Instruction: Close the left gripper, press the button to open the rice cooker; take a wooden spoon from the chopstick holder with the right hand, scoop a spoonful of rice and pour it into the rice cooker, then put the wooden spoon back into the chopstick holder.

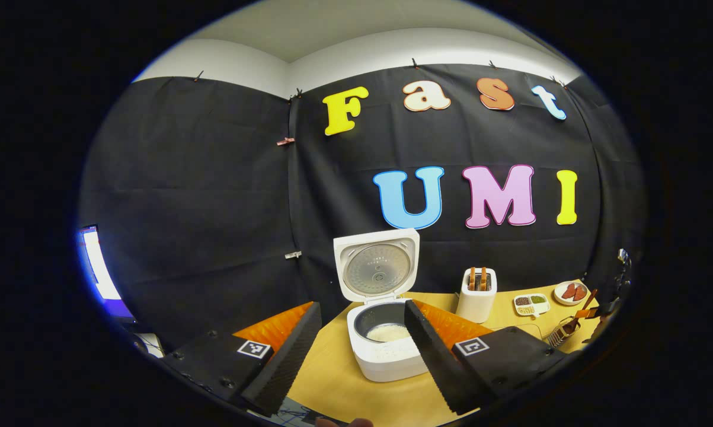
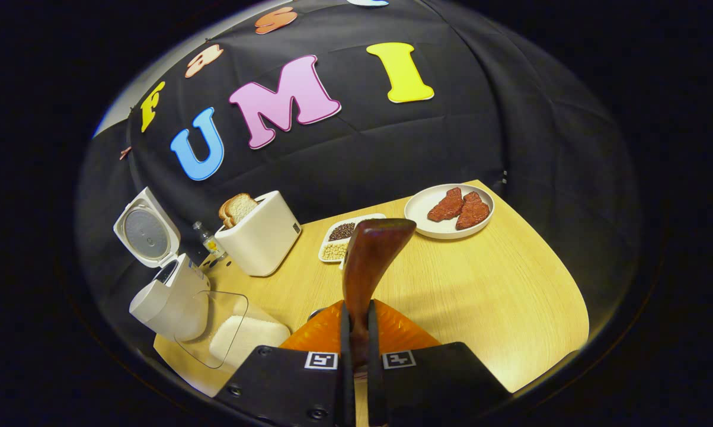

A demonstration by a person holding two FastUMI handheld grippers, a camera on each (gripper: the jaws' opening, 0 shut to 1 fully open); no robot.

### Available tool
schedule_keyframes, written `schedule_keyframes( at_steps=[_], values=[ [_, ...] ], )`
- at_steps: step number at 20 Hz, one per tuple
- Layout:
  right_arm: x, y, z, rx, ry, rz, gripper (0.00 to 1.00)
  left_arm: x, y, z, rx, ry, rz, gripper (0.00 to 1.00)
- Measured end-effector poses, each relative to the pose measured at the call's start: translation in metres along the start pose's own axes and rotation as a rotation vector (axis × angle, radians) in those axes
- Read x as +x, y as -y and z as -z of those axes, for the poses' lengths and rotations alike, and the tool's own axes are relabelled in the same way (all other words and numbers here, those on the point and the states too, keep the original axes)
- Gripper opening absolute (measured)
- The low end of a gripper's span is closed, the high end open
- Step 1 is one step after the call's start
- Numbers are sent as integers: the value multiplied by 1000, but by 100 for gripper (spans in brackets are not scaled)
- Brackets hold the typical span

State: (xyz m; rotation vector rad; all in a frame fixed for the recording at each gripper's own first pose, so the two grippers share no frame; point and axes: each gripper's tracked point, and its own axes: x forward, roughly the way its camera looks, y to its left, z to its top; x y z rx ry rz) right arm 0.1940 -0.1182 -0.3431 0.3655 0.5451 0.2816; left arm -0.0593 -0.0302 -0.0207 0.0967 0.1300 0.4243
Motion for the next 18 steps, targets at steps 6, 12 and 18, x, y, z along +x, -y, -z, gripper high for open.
schedule_keyframes(
  at_steps=[6,12,18],
  values=[
    [-25,-13,-55,45,123,-9,9,3,-12,-4,8,32,30,97],
    [-76,-70,-109,-22,249,-22,9,30,-38,-4,6,63,121,97],
    [-90,-163,-101,-84,266,-47,9,59,-63,2,2,84,205,97]
  ],
)
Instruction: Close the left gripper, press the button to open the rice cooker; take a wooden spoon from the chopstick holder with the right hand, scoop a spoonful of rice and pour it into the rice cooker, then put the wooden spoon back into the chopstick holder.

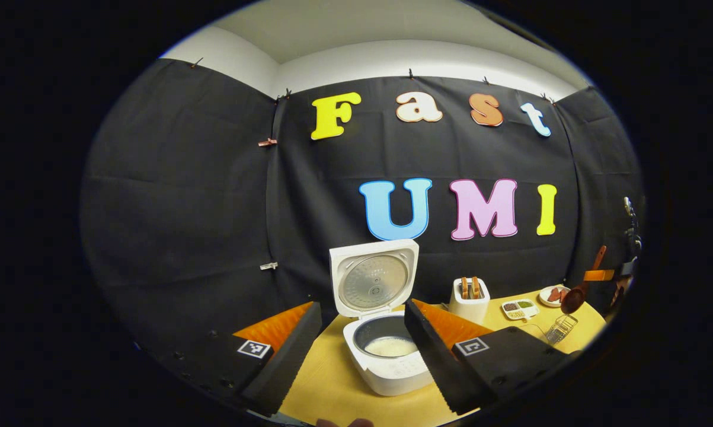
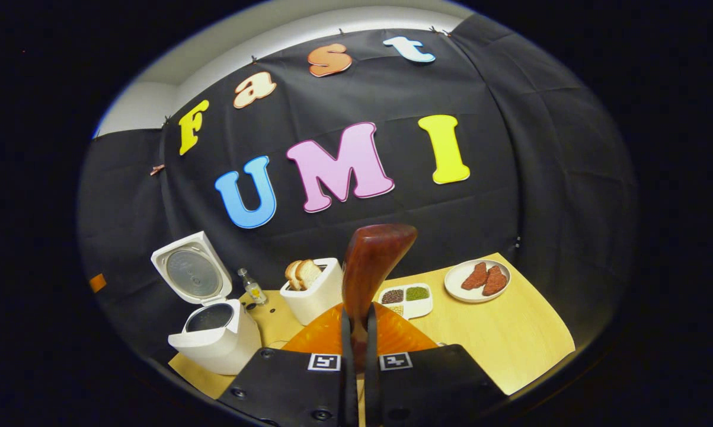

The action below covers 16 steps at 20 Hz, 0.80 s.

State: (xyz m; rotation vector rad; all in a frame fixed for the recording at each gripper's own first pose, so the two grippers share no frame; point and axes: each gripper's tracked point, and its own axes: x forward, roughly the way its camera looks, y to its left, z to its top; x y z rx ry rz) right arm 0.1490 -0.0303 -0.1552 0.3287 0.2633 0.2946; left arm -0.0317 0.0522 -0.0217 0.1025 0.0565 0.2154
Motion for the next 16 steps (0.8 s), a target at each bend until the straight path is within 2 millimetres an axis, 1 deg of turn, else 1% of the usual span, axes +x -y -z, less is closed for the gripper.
schedule_keyframes(
  at_steps=[2,4,7,9,11,13,16],
  values=[
    [8,-30,20,-63,-34,-13,9,7,-8,2,14,3,25,97],
    [21,-55,47,-148,-81,-24,9,11,-12,2,20,8,53,97],
    [43,-79,86,-311,-157,-25,9,13,-18,6,31,3,83,97],
    [53,-88,104,-385,-188,-18,9,14,-20,10,26,-1,97,97],
    [67,-89,122,-442,-221,-7,9,15,-23,14,17,-10,104,97],
    [77,-91,138,-447,-250,-14,10,14,-24,16,18,-12,108,97],
    [89,-75,156,-473,-293,25,9,14,-24,15,27,-7,100,97]
  ],
)
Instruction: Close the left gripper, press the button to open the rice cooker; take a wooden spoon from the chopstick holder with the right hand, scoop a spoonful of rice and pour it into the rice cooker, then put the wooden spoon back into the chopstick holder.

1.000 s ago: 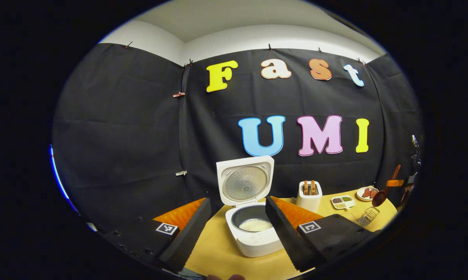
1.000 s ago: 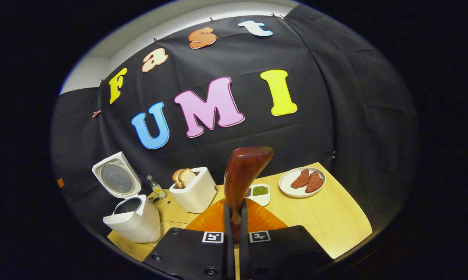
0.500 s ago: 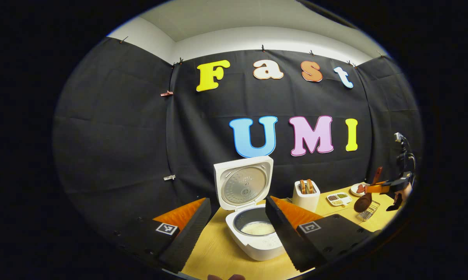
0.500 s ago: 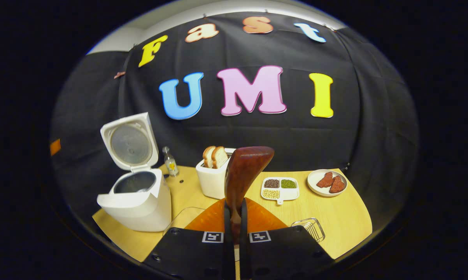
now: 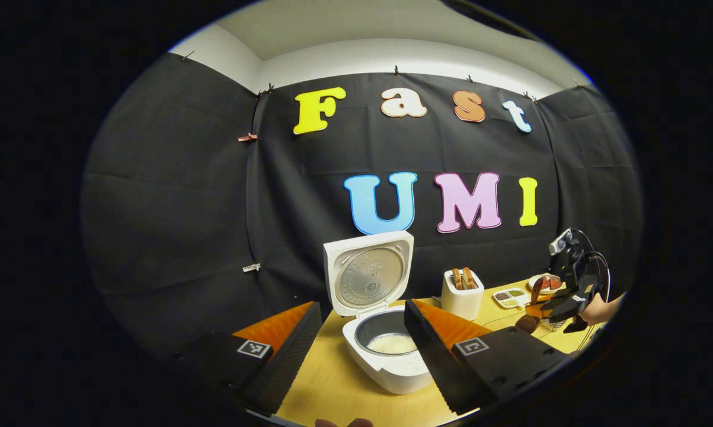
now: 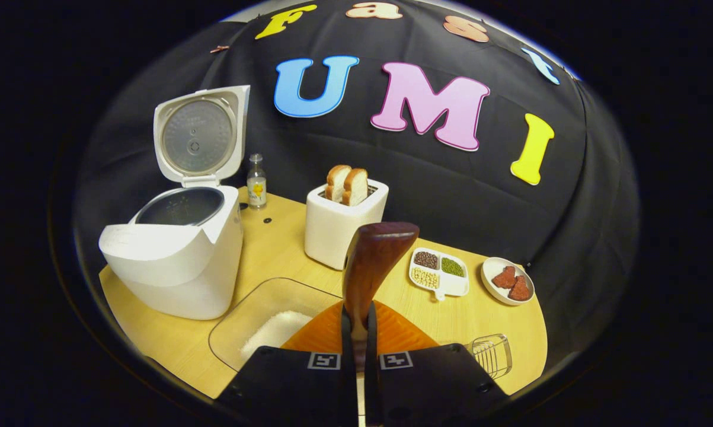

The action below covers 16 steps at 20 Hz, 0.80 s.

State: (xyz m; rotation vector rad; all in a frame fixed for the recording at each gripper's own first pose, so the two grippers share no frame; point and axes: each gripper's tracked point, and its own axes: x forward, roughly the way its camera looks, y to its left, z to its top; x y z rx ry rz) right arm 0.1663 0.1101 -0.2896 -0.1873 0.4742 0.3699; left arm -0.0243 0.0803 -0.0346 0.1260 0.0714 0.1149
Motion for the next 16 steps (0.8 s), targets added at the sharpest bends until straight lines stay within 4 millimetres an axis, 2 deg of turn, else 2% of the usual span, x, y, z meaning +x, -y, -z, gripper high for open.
schedule_keyframes(
  at_steps=[1,2,4,7,9,13,16],
  values=[
    [6,1,4,-20,-8,11,14,-1,2,0,-3,0,1,97],
    [10,4,9,-54,-20,29,9,-1,3,0,-8,-2,3,97],
    [18,-3,24,-68,-55,34,9,-1,3,3,-16,-12,6,97],
    [21,-17,27,-31,-51,44,10,-1,-2,4,-15,-12,0,97],
    [17,-38,34,79,-68,16,10,-3,-5,3,-12,-7,-1,97],
    [14,-56,29,382,-65,-1,10,-5,-15,4,-21,-4,-10,97],
    [17,-56,33,636,-78,-27,9,-9,-21,4,-30,-1,-14,97]
  ],
)
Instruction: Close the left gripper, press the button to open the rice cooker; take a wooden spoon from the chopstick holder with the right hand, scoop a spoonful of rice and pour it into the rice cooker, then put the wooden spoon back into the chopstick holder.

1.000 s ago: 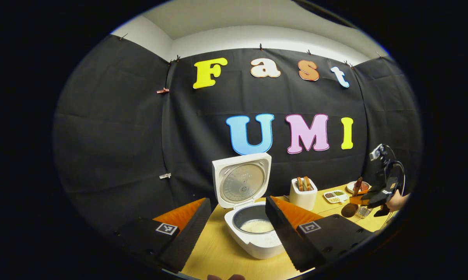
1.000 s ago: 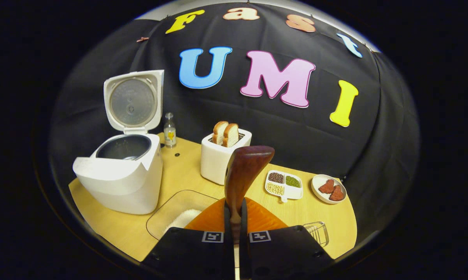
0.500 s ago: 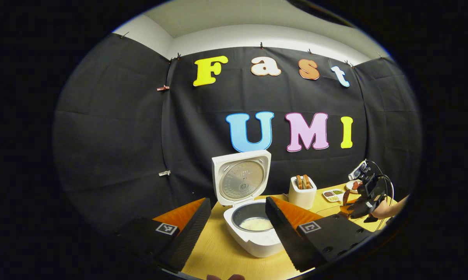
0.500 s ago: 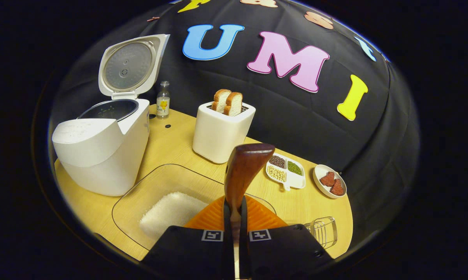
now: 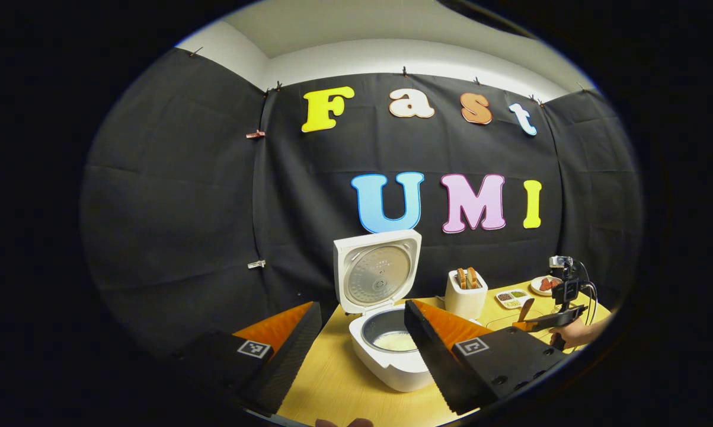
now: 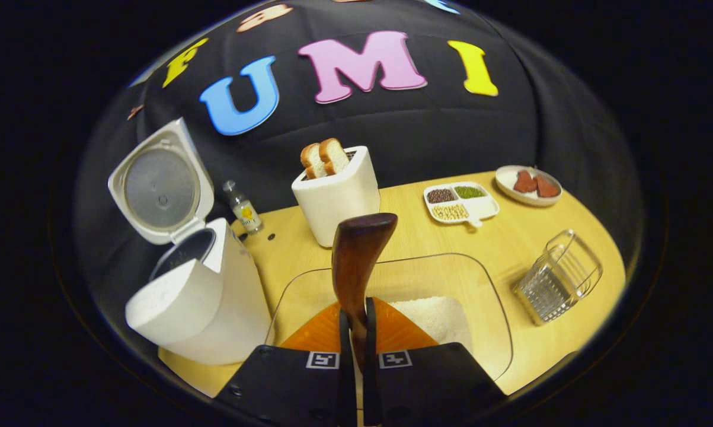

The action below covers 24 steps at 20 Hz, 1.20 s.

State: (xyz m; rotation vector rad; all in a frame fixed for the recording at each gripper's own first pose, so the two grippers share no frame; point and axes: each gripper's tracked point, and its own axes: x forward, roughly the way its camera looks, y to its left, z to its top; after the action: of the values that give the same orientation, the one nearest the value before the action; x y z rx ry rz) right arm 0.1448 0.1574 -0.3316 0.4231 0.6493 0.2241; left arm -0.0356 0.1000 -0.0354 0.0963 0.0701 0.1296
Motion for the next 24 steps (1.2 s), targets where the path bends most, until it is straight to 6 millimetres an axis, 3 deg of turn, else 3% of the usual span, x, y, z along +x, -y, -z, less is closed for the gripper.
schedule_keyframes(
  at_steps=[3,6,15,20,24],
  values=[
    [0,15,-6,232,-15,-18,9,-2,-3,-1,-4,6,2,97],
    [-9,21,-28,384,40,-74,9,-3,-5,-2,-5,12,0,97],
    [-47,57,-48,632,103,-121,9,2,-3,-6,-17,32,12,97],
    [-64,60,-62,778,126,-181,9,6,3,-9,-33,38,32,97],
    [-81,48,-73,829,123,-239,9,6,5,-13,-35,53,54,97]
  ],
)
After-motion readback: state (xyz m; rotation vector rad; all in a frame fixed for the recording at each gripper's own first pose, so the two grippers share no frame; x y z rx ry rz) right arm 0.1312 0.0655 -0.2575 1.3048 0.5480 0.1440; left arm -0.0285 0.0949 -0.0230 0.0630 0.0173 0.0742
